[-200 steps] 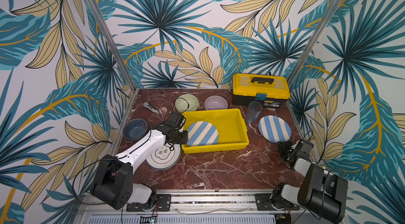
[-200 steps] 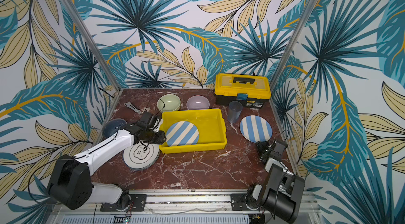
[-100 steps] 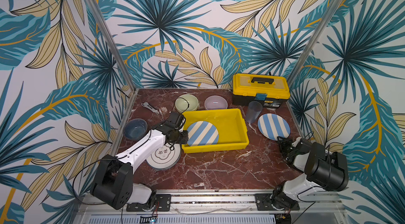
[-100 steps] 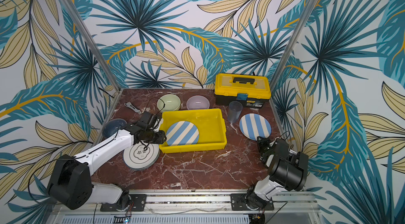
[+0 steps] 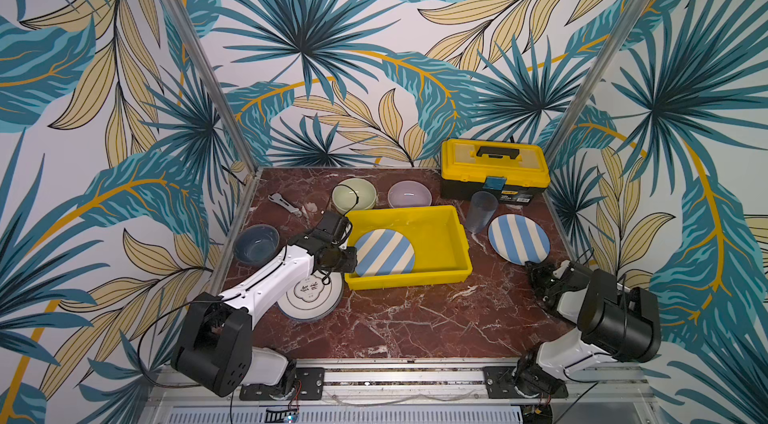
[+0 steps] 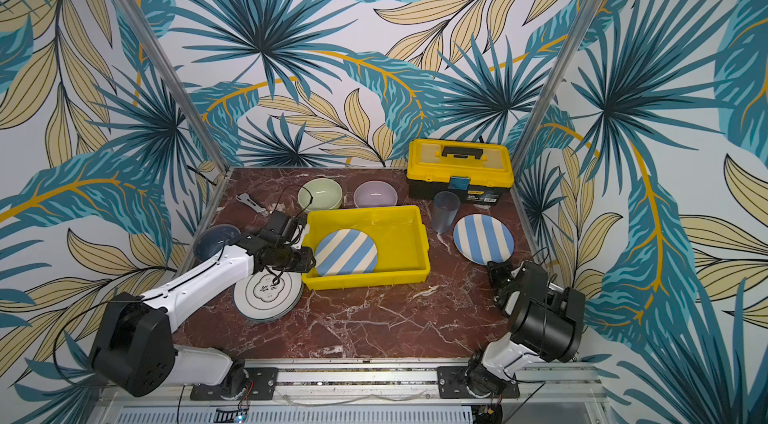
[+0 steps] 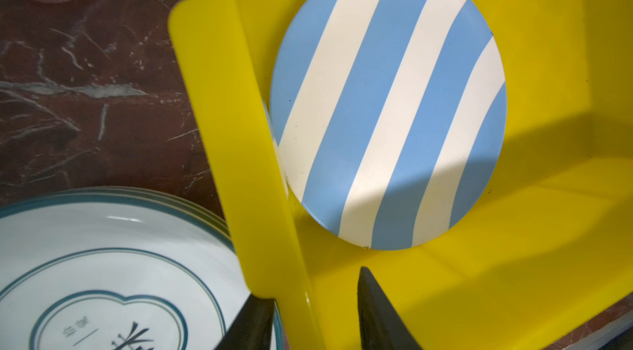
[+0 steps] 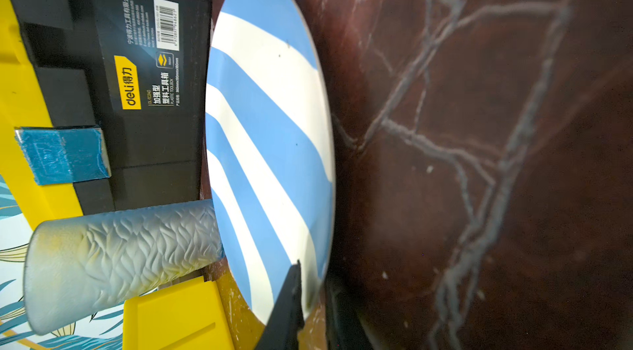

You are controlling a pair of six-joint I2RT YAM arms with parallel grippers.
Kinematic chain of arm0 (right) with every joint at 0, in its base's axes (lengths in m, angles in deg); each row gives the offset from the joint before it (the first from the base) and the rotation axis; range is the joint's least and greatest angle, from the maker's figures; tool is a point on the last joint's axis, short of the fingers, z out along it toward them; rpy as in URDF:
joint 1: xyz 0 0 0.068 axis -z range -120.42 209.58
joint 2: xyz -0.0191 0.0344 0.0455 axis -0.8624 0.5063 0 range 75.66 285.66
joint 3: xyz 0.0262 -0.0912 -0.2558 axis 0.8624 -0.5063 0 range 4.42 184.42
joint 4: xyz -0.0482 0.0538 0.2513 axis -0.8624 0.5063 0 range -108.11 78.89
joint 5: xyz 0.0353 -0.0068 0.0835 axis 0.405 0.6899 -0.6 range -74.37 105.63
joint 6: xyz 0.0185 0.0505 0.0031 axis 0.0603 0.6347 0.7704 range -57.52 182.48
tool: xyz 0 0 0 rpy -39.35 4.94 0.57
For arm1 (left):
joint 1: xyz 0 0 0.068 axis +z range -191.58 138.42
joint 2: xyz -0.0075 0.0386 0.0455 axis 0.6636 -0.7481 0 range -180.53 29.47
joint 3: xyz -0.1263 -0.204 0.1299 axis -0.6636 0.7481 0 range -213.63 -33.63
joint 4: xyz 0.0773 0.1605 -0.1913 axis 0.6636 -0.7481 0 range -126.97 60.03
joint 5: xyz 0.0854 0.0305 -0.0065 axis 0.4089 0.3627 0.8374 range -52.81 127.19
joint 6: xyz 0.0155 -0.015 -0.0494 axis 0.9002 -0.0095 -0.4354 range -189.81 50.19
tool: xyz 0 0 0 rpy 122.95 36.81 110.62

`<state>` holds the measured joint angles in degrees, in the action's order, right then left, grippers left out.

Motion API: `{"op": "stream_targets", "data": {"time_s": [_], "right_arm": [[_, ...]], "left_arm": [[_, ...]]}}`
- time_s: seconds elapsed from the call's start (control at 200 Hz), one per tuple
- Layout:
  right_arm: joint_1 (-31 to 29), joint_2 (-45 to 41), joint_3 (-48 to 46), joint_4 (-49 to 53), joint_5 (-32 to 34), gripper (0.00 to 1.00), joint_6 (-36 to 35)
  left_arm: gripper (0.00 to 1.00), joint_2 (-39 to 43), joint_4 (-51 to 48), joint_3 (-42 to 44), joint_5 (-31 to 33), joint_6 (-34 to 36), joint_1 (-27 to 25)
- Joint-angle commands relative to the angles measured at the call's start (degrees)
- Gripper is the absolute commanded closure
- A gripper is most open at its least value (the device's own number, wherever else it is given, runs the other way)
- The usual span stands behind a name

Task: Place the mixed dishes into the plastic bin
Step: 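Move the right gripper to the farther striped plate's near edge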

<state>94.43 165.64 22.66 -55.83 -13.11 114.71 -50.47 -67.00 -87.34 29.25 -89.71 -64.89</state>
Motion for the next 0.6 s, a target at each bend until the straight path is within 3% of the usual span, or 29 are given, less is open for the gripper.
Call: {"op": "stream_targets", "data": {"time_s": [0.0,0.341,0.596], "right_arm": [[0.04,-2.70,1.51,7.55,2.16,0.88,-3.03],[0.12,-3.59,1.89,8.05,2.01,0.99,-4.02],[0.30,-10.08,1.80,13.90,3.87,1.00,-4.68]], "left_arm": [[0.59,1.37,1.53,0.82,-0.03,0.17,-0.13],[0.59,1.22,1.53,0.74,0.12,0.07,-0.09],[0.59,0.74,1.44,0.19,-0.32,0.10,-0.16]]}}
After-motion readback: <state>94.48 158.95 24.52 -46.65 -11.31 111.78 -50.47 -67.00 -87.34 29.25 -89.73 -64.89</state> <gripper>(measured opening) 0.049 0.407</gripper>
